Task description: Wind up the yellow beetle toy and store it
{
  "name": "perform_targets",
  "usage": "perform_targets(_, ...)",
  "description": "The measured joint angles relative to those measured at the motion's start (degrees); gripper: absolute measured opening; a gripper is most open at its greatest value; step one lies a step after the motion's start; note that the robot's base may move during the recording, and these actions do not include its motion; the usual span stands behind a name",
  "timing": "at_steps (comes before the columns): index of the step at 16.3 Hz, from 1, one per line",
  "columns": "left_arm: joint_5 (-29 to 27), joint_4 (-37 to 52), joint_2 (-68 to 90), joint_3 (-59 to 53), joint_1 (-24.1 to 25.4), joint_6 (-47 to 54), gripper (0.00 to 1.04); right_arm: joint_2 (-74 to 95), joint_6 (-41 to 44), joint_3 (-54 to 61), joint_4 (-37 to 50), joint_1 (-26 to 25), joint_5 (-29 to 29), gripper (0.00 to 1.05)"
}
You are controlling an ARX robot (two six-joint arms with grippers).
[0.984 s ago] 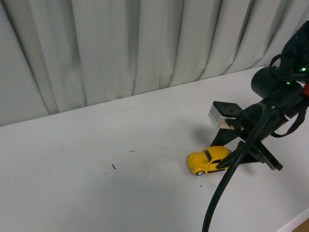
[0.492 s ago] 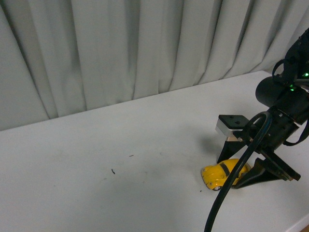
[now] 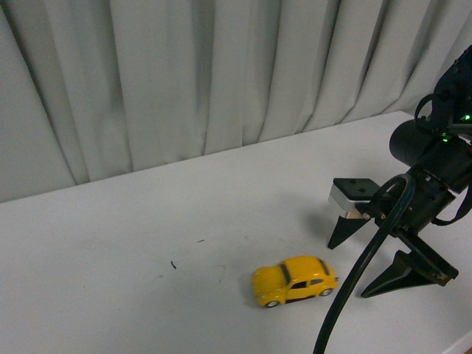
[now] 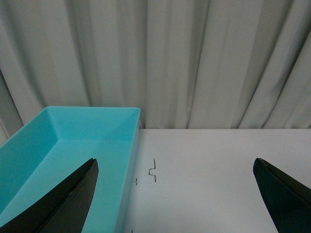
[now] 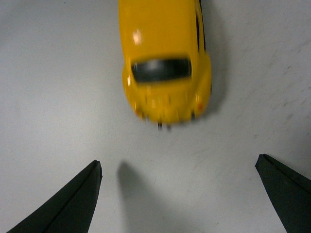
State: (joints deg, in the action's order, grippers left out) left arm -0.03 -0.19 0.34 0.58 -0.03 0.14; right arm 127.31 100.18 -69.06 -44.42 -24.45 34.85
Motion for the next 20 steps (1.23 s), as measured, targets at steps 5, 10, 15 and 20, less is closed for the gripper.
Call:
perform_targets(5, 0.0, 0.0, 0.0, 0.0, 0.0, 0.0, 0.98, -0.1, 0.0, 0.0, 0.7, 0.0, -0.2, 0.98)
perform_targets(10, 0.0, 0.0, 0.0, 0.0, 0.0, 0.0, 0.98, -25.9, -0.1, 3.4, 4.3, 5.2, 21.7, 0.98)
perform_targets(15, 0.0, 0.0, 0.0, 0.0, 0.0, 0.0, 0.98, -37.7, -17.0, 20.2, 38.0, 7.9, 4.4, 0.85)
perform_targets(20, 0.2, 0.0, 0.0, 0.0, 0.0, 0.0, 0.98, -46.2, -43.8, 38.0, 67.0, 13.0, -12.8, 0.67)
